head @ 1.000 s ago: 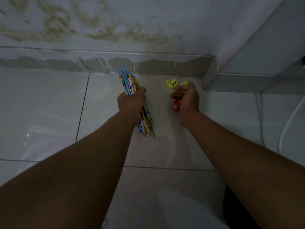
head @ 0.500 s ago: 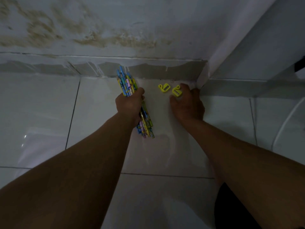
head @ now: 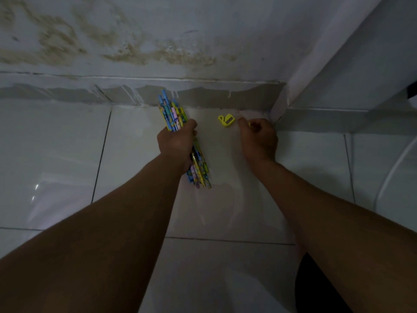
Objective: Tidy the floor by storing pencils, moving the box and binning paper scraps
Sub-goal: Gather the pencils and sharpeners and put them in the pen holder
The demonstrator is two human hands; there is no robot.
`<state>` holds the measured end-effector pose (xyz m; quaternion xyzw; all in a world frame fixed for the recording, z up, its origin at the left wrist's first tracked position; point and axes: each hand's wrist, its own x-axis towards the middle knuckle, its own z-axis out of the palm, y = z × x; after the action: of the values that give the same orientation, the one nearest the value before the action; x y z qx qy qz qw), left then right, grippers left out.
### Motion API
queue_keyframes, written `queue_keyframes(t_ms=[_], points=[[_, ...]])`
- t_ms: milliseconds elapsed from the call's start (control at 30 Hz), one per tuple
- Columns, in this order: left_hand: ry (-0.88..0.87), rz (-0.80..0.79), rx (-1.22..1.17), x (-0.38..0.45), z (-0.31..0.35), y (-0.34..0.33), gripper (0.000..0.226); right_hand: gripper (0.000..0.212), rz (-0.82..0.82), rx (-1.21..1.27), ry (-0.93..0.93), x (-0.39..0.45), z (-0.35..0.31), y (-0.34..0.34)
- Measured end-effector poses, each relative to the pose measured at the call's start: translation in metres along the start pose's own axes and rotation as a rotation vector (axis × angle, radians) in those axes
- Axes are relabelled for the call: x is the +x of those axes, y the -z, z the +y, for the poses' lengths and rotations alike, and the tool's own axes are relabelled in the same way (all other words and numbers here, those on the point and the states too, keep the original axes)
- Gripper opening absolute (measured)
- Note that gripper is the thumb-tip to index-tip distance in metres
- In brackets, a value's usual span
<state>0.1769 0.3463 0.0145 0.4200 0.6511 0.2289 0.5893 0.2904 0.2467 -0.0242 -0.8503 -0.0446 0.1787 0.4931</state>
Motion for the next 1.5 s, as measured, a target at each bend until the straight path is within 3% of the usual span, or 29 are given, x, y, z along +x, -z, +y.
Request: queue_keyframes(t_ms=[100, 200, 267, 400, 533, 767, 967, 1200, 1500], points=[[0.009, 0.011, 0.001, 0.001, 0.001, 0.0, 0.013, 0.023, -0.037, 0.37, -0.259, 0.0, -0.01, 0.001], [0.006, 0.011, 0.002, 0.001, 0.001, 0.001, 0.013, 0.02, -0.058, 0.497, -0.352, 0.002, -0.017, -0.002], [0.005, 0.009, 0.006, 0.002, 0.0, 0.003, 0.013, 0.023, -0.027, 0.371, -0.243, 0.005, -0.016, -0.005], [0.016, 0.021, 0.003, 0.004, 0.0, 0.009, 0.012, 0.025, -0.054, -0.172, 0.141, 0.007, -0.002, -0.013], [0.024, 0.03, -0.013, 0.007, 0.002, 0.015, 0.012, 0.056, -0.196, -0.451, 0.196, 0.006, 0.004, -0.021], [0.025, 0.035, -0.018, 0.007, 0.004, 0.021, 0.015, 0.04, -0.155, -0.503, 0.243, 0.007, -0.002, -0.028], [-0.004, 0.058, 0.021, 0.003, 0.008, 0.034, 0.014, 0.023, -0.223, -0.292, 0.28, -0.011, -0.02, -0.032], [0.0, 0.09, 0.093, -0.049, 0.051, 0.073, 0.014, 0.022, -0.305, -0.212, 0.225, -0.064, -0.096, 0.002], [-0.076, -0.001, 0.12, -0.206, 0.202, 0.117, 0.01, 0.019, -0.278, -0.251, 0.265, -0.158, -0.258, 0.149]])
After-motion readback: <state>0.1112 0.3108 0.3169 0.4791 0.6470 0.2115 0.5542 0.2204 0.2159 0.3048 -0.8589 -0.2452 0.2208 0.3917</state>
